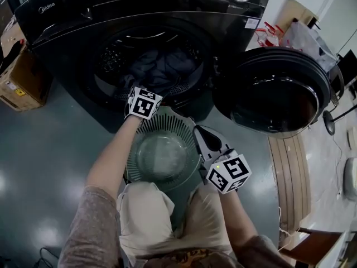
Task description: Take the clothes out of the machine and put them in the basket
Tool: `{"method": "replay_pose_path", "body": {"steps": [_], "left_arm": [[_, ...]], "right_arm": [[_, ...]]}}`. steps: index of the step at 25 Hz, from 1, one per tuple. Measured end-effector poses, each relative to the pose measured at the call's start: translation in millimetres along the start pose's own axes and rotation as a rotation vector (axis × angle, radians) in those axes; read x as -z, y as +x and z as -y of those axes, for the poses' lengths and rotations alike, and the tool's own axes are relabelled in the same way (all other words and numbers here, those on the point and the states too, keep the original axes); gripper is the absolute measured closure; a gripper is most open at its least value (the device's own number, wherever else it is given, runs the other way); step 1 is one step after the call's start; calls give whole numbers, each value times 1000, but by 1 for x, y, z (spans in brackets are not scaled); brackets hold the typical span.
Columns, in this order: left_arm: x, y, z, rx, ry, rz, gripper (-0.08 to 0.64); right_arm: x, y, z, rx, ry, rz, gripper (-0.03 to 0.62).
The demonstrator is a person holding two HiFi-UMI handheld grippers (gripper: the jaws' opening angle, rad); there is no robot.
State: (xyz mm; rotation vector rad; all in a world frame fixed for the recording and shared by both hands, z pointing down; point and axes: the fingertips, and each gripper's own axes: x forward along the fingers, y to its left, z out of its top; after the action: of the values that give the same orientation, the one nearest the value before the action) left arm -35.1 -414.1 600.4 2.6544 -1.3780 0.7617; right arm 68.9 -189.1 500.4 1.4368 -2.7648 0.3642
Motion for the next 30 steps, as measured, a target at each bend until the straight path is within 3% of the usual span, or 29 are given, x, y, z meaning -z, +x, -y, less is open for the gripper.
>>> {"method": "replay_pose_path", "body": {"steps": [6,9,12,15,22,30], "left_arm": [[10,13,5,29,66,-73,200],[13,14,9,45,59,-79,227],[9,12,12,39,75,-67,298],[4,8,6,-4,52,-48,486],[-1,-16,1,17,-42,-22,503],[-16,-82,37,124,-76,35,510]], "right_arm": [[2,-3,11,31,5,-5,595],[-3,-6,19,49,8,4,595],[-2,-7,20,53,3,-1,595],[3,-6,18,52,6,-11,595],[1,-9,19,57,3,-3,595],[-3,-9,19,40,7,6,595]]}}
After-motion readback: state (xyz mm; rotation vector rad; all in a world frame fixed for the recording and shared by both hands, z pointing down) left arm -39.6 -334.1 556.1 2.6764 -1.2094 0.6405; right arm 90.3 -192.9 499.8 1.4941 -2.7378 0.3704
